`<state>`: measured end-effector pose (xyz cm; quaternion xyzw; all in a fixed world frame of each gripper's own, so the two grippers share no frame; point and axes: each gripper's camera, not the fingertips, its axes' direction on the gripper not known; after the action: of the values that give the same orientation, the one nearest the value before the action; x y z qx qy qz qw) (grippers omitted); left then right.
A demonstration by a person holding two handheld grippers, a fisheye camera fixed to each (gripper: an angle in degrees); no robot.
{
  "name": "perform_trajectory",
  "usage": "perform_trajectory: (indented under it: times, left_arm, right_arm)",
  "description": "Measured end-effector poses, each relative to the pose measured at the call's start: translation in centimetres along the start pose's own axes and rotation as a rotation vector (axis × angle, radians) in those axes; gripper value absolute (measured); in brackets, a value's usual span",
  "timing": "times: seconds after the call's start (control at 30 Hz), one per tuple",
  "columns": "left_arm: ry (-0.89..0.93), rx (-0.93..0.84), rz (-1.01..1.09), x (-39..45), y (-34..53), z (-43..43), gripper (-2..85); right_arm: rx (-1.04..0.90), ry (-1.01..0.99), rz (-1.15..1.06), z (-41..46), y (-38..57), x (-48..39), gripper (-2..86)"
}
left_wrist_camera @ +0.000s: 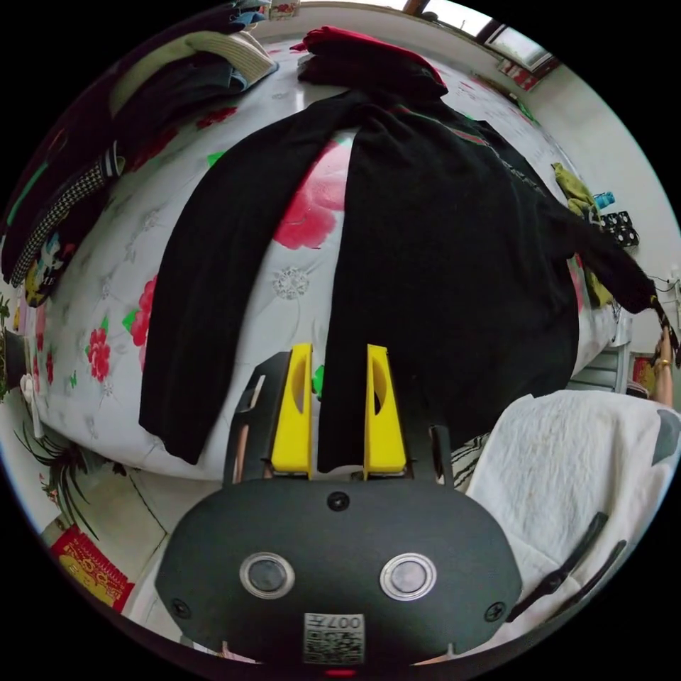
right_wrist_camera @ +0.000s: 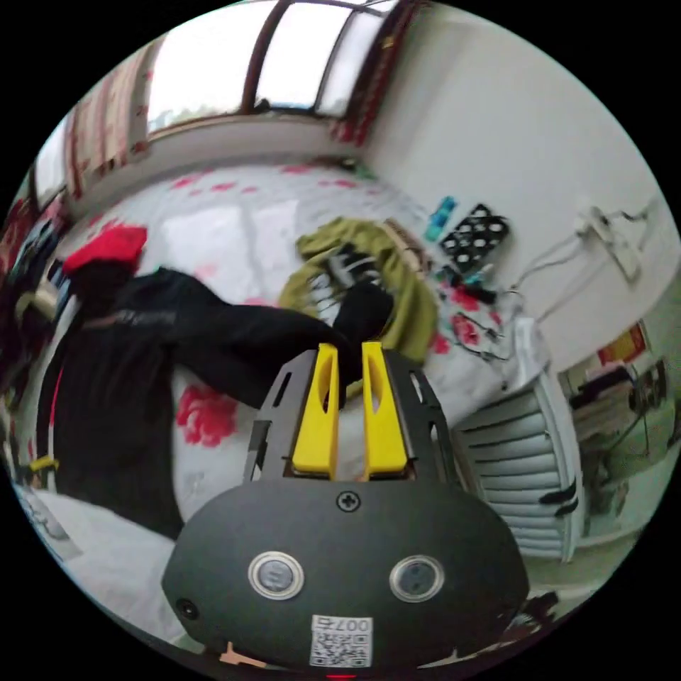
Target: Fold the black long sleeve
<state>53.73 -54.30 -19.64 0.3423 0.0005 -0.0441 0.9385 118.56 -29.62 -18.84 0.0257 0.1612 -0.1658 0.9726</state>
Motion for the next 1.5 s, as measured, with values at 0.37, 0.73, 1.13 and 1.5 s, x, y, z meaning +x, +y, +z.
perform_trajectory:
  times: [0.37, 0.73, 1.13, 1.5]
  left_arm:
    - [0.092, -0.014, 0.029, -1.7, 0.9, -0.3, 11.5]
    - [-0.043, -0.101, 0.190, 0.6, -1.5, 1.8, 0.7]
    - [0.233, 0.010, -0.060, -8.3, 7.0, 2.8, 4.7]
    - [-0.138, 0.041, -0.049, -20.4, 2.7, 2.3, 12.5]
  right_arm:
    - [-0.302, -0.670, -0.028, 6.9, 13.3, -3.8, 10.2]
    - [-0.575, -0.637, -0.511, 8.6, 23.1, -17.0, 2.1]
    - [-0.745, -0.564, -0.432, 9.8, 30.1, -12.4, -0.1]
    - [-0.446, -0.557, -0.478, 4.9, 25.4, -16.9, 0.7]
